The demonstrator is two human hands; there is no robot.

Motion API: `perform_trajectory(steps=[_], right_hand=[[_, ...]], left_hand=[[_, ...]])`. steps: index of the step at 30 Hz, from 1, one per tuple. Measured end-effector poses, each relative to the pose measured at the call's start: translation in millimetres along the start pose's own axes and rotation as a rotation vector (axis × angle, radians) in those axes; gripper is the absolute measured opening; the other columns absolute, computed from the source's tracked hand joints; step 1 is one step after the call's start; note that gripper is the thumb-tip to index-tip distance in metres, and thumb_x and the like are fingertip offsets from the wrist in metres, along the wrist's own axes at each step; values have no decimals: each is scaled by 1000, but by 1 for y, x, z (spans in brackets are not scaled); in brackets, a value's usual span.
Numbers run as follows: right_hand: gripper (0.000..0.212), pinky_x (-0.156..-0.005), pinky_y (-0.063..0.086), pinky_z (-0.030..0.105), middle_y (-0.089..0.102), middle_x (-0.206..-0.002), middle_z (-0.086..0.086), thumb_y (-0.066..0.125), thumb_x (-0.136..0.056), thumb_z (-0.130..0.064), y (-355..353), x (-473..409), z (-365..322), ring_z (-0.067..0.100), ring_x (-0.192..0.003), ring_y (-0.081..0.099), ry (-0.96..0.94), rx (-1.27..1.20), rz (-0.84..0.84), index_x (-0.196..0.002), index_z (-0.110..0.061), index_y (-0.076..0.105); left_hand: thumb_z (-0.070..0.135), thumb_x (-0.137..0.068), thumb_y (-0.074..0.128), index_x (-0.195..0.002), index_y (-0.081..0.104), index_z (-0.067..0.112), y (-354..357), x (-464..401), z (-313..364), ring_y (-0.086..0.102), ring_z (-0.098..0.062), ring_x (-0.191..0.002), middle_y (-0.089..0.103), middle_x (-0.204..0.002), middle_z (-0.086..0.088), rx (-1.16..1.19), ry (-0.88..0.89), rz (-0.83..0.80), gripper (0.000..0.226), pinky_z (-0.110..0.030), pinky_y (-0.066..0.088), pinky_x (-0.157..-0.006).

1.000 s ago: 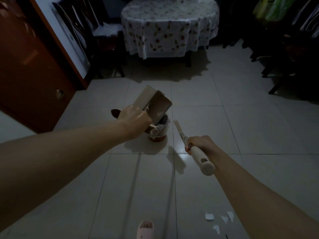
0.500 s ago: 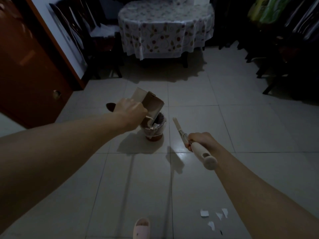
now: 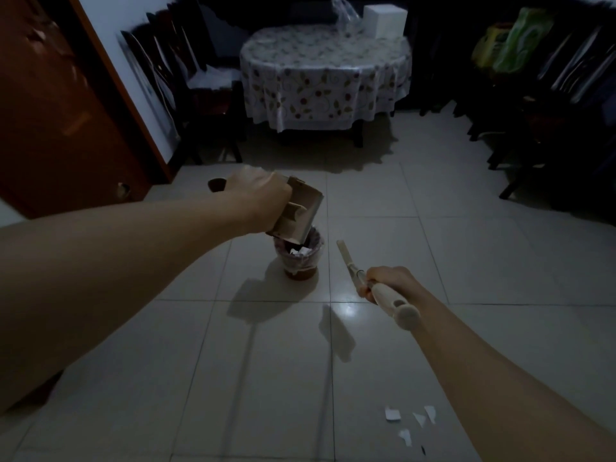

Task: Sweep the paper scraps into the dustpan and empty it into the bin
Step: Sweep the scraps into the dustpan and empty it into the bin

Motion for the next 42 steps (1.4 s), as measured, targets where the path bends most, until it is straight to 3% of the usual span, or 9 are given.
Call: perform_trajectory(steps=[5,11,15,19,25,31,35,38,42], right_hand=[[8,-31,38,13,49,-80,18,48,-85,7,11,22,13,18,-53,47,8,2,38,-82,2,54],[9,-30,36,12,49,-94,20,45,-86,8,18,69,38,10,-31,53,-28,-75,63,-92,7,52],[14,-31,36,12,48,-94,21,45,-85,8,11,92,59,17,-42,51,-9,-115,119,-97,8,52],[25,-31,37,12,49,-94,22,46,-85,9,-4,105,85,9,-27,49,18,-162,180,-109,16,53],[21,-33,41,15,50,-94,25,47,-83,11,-42,105,127,22,-54,53,102,-182,257,-104,14,53],[15,-30,35,12,51,-74,19,45,-84,10,-88,119,152,10,-24,48,157,-169,294,-96,10,54],[27,-29,32,10,52,-68,18,44,-84,10,-129,123,169,8,-22,47,173,-108,310,-106,16,58],[34,-29,32,10,56,-59,18,45,-82,10,-165,119,184,11,-26,50,175,-63,307,-111,21,57],[21,-34,34,14,52,-85,20,48,-80,6,-199,107,204,21,-52,48,179,-28,294,-97,10,59]], left_hand=[[19,-92,54,-107,59,15,-7,28,3,46,-14,-62,38,-66,1,51,25,36,17,-27,39,-60],[18,-92,53,-106,59,15,8,62,16,50,-16,-68,47,-73,-1,125,66,57,16,-28,45,-63],[18,-93,52,-102,61,15,23,74,39,55,-18,-72,55,-78,-2,128,123,92,13,-29,50,-68],[29,-92,56,-105,62,18,38,77,69,60,-17,-76,60,-86,-1,139,189,42,18,-27,48,-67],[24,-93,52,-114,61,15,50,81,117,65,-24,-92,66,-102,-6,115,293,18,24,-32,54,-74],[12,-90,50,-108,64,15,43,87,172,65,-25,-92,65,-106,-7,93,340,-51,23,-29,46,-67],[10,-89,51,-109,63,12,42,95,214,65,-27,-96,66,-106,-8,58,338,-108,24,-29,45,-68],[12,-90,53,-110,62,13,38,99,252,65,-25,-97,66,-106,-6,67,316,-157,23,-29,47,-70],[15,-90,54,-109,62,14,39,103,285,64,-23,-90,64,-97,-5,79,289,-207,21,-29,45,-69]])
Point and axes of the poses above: each hand's wrist, its own x-axis away from the middle knuckle, its own y-axis out of the palm, z = x × y, the point moved 2 cm from there along -x, towards the middle knuckle
